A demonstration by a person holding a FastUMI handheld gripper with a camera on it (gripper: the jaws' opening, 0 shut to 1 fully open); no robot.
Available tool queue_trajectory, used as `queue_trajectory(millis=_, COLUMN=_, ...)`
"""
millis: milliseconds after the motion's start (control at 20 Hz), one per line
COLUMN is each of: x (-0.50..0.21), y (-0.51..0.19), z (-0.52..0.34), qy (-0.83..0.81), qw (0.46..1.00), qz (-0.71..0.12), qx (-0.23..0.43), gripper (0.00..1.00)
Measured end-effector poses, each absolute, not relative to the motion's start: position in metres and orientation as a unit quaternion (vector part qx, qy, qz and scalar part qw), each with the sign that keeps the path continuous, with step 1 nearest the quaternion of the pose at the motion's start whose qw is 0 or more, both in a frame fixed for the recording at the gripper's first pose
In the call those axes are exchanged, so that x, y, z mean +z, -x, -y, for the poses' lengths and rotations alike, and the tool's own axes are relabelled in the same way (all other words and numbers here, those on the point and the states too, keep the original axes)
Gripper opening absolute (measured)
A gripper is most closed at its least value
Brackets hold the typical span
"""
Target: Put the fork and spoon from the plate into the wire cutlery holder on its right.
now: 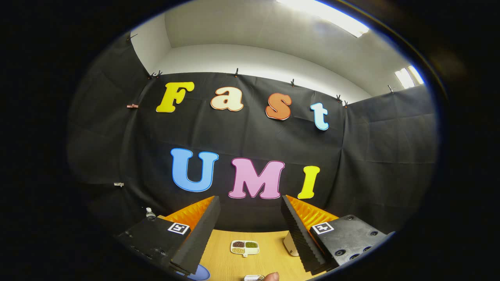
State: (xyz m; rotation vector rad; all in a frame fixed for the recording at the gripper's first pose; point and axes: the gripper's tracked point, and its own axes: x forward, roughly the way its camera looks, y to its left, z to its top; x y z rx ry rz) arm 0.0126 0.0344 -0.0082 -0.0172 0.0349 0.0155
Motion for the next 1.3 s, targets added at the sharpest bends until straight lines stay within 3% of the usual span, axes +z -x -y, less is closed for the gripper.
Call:
queue_trajectory(millis=650, x=-0.031, y=-0.015, z=-0.07, qy=-0.012, qw=0.997, qz=-0.057, qx=0.054, gripper=0.97)
queue_trajectory(millis=1300, x=-0.211, y=0.049, z=-0.199, qy=-0.049, qw=0.932, qz=-0.305, qx=0.188, gripper=0.98)
